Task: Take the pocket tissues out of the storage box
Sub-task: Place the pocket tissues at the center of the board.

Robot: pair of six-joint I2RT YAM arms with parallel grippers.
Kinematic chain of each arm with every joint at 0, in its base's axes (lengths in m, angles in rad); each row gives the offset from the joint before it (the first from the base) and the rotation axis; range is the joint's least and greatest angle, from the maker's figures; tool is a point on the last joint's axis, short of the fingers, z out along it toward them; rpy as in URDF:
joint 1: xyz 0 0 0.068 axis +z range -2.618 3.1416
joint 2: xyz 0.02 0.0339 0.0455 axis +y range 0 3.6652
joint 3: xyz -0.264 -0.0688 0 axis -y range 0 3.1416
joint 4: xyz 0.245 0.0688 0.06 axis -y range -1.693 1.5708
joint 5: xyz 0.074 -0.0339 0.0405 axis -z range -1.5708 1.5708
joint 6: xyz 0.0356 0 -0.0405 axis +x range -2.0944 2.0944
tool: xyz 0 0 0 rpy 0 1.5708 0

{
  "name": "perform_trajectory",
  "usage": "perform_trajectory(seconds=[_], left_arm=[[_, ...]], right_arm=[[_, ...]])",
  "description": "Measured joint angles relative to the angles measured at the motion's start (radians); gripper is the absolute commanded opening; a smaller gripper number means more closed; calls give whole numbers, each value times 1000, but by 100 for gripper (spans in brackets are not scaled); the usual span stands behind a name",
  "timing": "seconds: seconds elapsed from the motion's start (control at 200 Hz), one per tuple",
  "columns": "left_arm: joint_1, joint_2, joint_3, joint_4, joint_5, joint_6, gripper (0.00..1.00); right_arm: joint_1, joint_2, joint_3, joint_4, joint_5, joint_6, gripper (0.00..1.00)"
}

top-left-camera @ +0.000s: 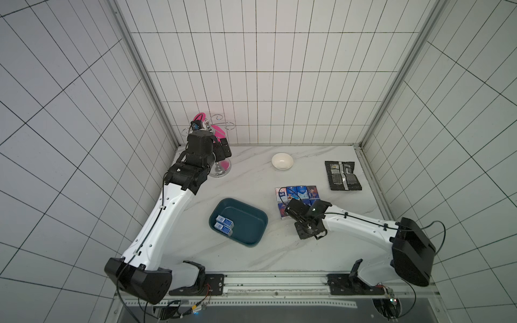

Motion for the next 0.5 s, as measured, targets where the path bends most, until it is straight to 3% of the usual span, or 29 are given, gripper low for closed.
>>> perform_trajectory(seconds=[0.185, 0.5], left_arm=[[0, 0, 0, 0, 0, 0, 98], [-3, 0, 0, 0, 0, 0, 98]], right_arm=[[6, 50, 0, 21, 16, 3, 35], [21, 35, 1, 53, -3, 3, 38]])
